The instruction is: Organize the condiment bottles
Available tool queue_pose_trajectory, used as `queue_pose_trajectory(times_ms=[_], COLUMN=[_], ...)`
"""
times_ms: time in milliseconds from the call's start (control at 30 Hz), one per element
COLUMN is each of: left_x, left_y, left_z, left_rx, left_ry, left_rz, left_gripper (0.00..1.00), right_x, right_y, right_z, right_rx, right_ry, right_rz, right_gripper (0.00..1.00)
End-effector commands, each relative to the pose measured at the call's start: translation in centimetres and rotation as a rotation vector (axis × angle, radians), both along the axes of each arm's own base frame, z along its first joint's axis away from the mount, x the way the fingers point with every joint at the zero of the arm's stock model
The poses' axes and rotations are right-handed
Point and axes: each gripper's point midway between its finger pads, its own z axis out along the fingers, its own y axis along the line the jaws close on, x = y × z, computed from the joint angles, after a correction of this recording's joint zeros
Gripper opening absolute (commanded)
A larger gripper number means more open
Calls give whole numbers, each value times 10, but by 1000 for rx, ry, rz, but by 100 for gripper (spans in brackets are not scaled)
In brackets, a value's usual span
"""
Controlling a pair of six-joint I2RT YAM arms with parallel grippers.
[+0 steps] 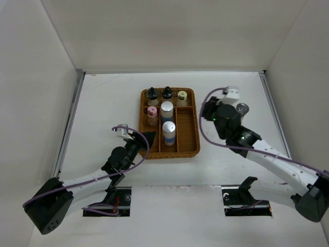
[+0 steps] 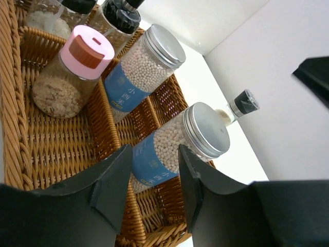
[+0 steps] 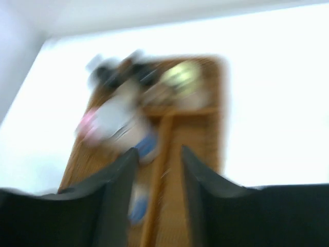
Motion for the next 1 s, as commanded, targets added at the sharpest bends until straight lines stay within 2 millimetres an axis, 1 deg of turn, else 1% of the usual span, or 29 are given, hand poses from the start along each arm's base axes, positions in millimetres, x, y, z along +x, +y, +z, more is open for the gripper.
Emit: queue_pose_trajectory(times_ms=[0,33,67,100,133,167,200,233,267,367,433,467,567,633,700,800,867,967], left_x=[-3,-4,-4,-4,-4,-4,-5,-5,-5,-5,-5,-5,-6,-6,-6,-7,-6,-6], left_y=[-4,-4,-4,-4,-5,-6,-7,-7,-8,-8,-10,-11,-11,-14,-15,-15,-15,-15], left_z=[12,14,17,18,16,14,12,12,13,14,10,10,12,12,9,12,12,8], left_rx=[-37,-42,-47,-49,-44,-38,-32,-32,-35,-35,-26,-26,-27,-20,-10,-16,-15,-6], left_ry=[-32,-38,-43,-46,-40,-36,-31,-31,-34,-36,-26,-26,-32,-30,-27,-34,-36,-27], left_rz=[-20,-23,-23,-25,-28,-31,-34,-34,-35,-37,-40,-41,-46,-51,-54,-56,-52,-54], left_gripper=[40,40,41,42,43,44,45,45,46,47,48,48,48,48,48,49,49,49], right_x=[23,27,30,32,33,35,38,42,48,57,62,67,83,89,94,104,106,107], right_y=[-96,-118,-147,-174,-194,-208,-218,-227,-232,-245,-251,-249,-237,-235,-237,-237,-238,-245], right_z=[5,2,-3,-8,-10,-15,-19,-23,-29,-53,-70,-76,-89,-93,-94,-98,-103,-108], right_rx=[38,31,18,9,3,-12,-30,-48,-71,-133,-139,-133,-85,-54,-46,-60,-76,-67], right_ry=[-49,-47,-45,-44,-44,-35,-19,-1,22,136,199,213,222,218,217,232,247,253], right_rz=[-360,-431,-531,-624,-692,-734,-764,-784,-787,-788,-781,-760,-674,-647,-651,-641,-643,-663], right_gripper=[39,39,39,43,54,67,76,83,89,96,99,99,98,97,96,93,88,81])
